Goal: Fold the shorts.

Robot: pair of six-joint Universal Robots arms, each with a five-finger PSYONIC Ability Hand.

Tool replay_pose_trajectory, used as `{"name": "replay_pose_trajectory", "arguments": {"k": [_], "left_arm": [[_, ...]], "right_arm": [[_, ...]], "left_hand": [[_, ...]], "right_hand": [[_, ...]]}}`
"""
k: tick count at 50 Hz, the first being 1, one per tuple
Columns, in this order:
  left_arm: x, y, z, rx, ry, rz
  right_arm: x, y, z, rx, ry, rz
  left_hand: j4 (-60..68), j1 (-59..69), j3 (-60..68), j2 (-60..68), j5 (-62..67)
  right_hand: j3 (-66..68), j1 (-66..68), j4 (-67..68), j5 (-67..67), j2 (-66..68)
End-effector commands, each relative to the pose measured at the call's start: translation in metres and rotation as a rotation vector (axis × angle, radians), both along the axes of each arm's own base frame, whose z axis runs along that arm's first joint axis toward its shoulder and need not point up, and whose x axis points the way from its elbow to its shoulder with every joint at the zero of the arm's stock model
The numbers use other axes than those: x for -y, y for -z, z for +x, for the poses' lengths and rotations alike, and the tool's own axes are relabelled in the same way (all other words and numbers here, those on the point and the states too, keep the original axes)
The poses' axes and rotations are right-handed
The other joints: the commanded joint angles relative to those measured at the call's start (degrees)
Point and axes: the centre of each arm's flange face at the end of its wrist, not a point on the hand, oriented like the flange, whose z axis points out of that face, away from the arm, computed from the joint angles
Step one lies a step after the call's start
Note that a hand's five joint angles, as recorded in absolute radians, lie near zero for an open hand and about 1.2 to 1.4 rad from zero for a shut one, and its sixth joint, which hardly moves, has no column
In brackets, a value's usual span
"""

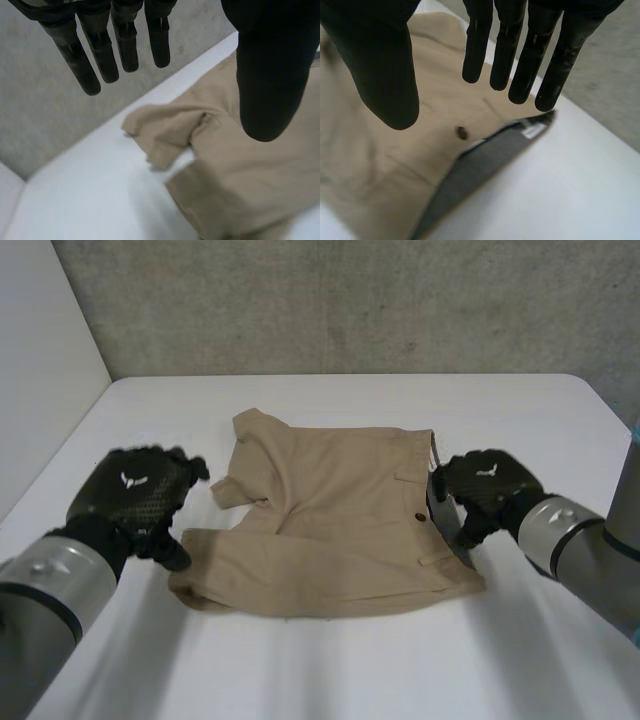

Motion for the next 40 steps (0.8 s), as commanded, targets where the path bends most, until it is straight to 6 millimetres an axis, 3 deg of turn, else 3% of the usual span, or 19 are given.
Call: {"name": "replay_pose_trajectory", "arguments": {"k": [1, 6, 14, 34, 40], "left_arm": [[-0.008, 0.044, 0.004, -0.091, -0.15, 0.189], [-0.002, 0.077, -0.002, -0.075, -0.16, 0.235], [0.008, 0.097, -0.007, -0.057, -0.156, 0.241], [0.036, 0.115, -0.007, 0.049, -0.15, 0.144], [0.04, 0.118, -0.008, 0.053, -0.152, 0.151]], "right_arm": [[-0.024, 0.027, -0.007, -0.055, -0.137, 0.07], [-0.03, 0.043, -0.018, -0.094, -0.15, 0.075], [-0.03, 0.058, -0.026, -0.091, -0.12, 0.035], [-0.019, 0.084, -0.024, -0.089, -0.116, -0.008], [-0.013, 0.091, -0.022, -0.088, -0.116, -0.01]], "left_hand": [[14.19, 13.89, 13.9, 13.95, 13.64], [14.19, 13.89, 13.91, 13.95, 13.64], [14.19, 13.89, 13.91, 13.95, 13.64], [15.03, 14.73, 14.75, 14.79, 14.48], [15.2, 14.9, 14.91, 14.96, 14.65]], "right_hand": [[-1.45, 3.43, -1.31, -1.93, -2.72], [-1.29, 3.59, -1.15, -1.76, -2.55], [-0.95, 3.93, -0.81, -1.42, -2.22], [1.07, 5.95, 1.21, 0.6, -0.2], [7.95, 12.83, 8.09, 7.47, 6.68]]}}
